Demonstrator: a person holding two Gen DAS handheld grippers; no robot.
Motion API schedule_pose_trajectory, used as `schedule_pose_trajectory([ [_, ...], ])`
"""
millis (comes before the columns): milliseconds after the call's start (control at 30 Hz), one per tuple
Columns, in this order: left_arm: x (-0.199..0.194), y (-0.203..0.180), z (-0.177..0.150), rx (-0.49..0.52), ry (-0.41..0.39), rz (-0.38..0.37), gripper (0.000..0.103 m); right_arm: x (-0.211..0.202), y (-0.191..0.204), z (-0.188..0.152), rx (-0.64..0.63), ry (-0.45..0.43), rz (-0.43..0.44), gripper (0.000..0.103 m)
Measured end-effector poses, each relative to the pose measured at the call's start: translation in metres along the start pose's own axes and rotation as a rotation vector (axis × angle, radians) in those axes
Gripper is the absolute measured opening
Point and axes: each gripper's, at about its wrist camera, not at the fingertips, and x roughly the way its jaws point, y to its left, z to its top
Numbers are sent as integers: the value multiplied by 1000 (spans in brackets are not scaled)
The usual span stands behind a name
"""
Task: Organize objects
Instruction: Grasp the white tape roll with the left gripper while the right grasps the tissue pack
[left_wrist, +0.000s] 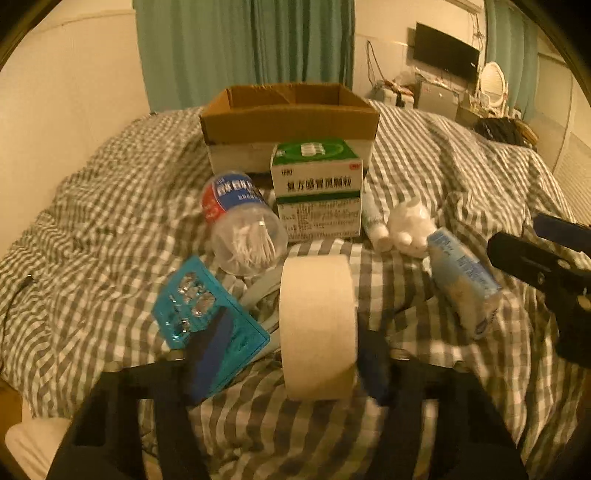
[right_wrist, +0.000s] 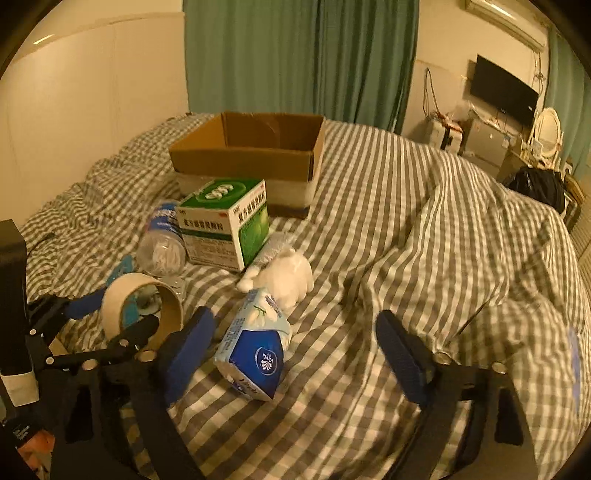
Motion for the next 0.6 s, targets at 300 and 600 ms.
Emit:
schedule_pose_trajectory([
  [300,3,23,0,-15,20,-58,32,47,28,-6,-46,146,37,41],
  [600,-18,37,12,-53,-34,-41,30,26,24,-1,-48,85,32,20],
])
